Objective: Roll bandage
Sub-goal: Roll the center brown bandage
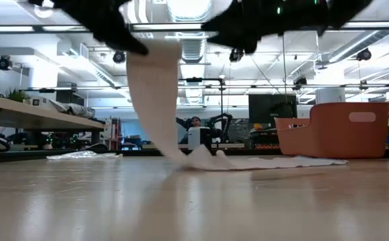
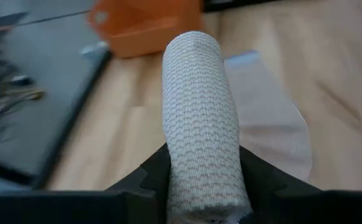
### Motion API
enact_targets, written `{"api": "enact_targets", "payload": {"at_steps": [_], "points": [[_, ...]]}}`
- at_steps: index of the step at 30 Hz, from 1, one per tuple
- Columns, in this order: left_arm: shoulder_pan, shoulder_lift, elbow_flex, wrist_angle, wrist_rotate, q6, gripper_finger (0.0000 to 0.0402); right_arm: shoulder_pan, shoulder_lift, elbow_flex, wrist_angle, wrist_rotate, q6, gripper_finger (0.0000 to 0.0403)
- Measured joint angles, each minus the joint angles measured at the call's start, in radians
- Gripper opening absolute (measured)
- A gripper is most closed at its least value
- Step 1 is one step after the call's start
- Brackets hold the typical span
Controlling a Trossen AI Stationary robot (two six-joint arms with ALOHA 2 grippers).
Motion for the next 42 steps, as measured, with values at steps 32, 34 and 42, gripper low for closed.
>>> {"api": "enact_targets", "payload": {"at_steps": [32, 34, 42], "points": [[0.192, 0.068, 0.622, -0.373, -0.033, 0.154, 0.0108, 0.113, 0.272, 0.027, -0.207, -0.159, 0.372, 0.0212], [0.193, 0.096, 0.64, -0.386, -0.034, 0.154, 0.0112, 0.121, 0.25, 0.023, -0.211, -0.041, 0.269, 0.0213], [0.196, 0.169, 0.648, -0.383, -0.082, 0.155, 0.0114, -0.023, 0.397, 0.021, -0.214, 0.084, 0.144, 0.0195]]}}
